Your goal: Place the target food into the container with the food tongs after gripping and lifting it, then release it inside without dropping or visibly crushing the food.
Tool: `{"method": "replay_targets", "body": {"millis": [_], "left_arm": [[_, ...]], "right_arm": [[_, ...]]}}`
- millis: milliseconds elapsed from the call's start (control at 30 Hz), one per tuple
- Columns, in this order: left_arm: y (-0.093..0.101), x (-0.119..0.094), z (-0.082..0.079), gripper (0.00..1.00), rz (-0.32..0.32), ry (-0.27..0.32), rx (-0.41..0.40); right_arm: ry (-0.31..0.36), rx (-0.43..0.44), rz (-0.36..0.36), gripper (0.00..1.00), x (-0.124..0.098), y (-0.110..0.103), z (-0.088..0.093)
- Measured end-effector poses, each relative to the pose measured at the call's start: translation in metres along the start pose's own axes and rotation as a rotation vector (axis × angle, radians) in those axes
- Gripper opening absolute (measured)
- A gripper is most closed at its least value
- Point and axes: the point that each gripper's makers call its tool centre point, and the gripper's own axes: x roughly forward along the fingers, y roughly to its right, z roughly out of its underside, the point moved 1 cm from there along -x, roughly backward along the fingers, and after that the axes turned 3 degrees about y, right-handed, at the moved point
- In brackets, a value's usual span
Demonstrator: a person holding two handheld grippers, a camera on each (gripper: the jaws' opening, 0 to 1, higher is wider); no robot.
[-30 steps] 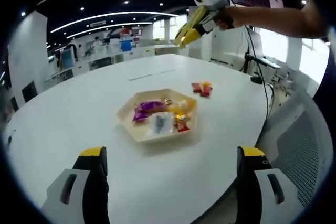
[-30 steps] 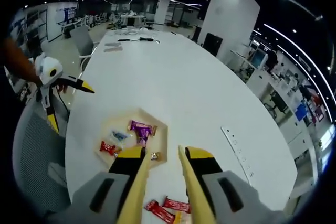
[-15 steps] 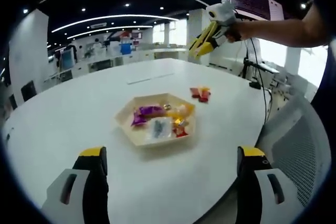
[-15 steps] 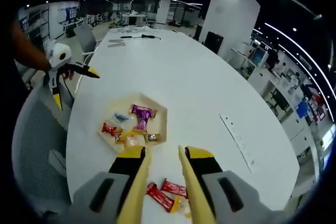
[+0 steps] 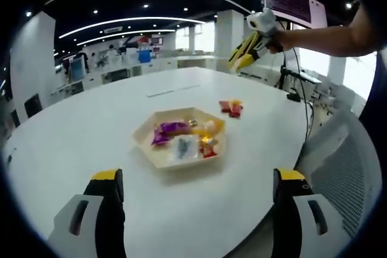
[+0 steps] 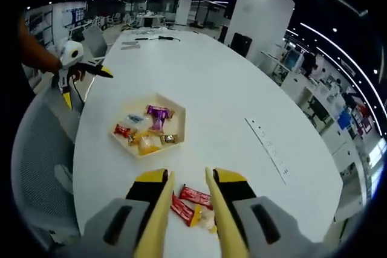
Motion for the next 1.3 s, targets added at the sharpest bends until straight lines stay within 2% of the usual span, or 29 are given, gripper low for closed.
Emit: {"method": "replay_targets", "body": {"millis": [233, 600, 1167, 1300], "left_arm": [[0.000, 0.000, 0.001, 0.99, -0.001, -0.005, 0.004], [0.001, 0.001, 0.002, 0.99, 0.002, -0.011, 0.013], [0.000, 0.001, 0.003, 0.99, -0.002, -0.015, 0.012], [-0.001, 0.001, 0.002, 0.99, -0.007, -0.011, 0.003]], "right_arm": [[-0.017, -0.003, 0.011, 0.29, -0.009, 0.002, 0.014], [-0.012, -0.002, 0.018, 0.29, -0.015, 0.005, 0.022], [-0.006, 0.029, 0.013, 0.29, -0.005, 0.005, 0.036], [-0.027, 0.029, 0.006, 0.29, 0.001, 0.004, 0.046]]}}
